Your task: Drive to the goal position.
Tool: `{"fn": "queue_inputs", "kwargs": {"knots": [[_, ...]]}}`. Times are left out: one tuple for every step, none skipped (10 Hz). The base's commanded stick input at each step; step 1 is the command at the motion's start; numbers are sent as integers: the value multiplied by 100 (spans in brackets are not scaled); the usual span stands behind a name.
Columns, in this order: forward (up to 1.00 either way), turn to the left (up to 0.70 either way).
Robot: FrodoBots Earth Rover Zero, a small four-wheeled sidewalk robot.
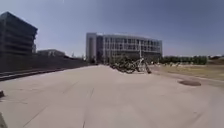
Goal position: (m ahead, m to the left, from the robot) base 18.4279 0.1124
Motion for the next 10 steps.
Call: {"fn": "queue_inputs", "kwargs": {"knots": [[100,0],[100,0],[100,0],[100,0],[100,0],[100,0],[100,0],[100,0],[100,0],[100,0]]}}
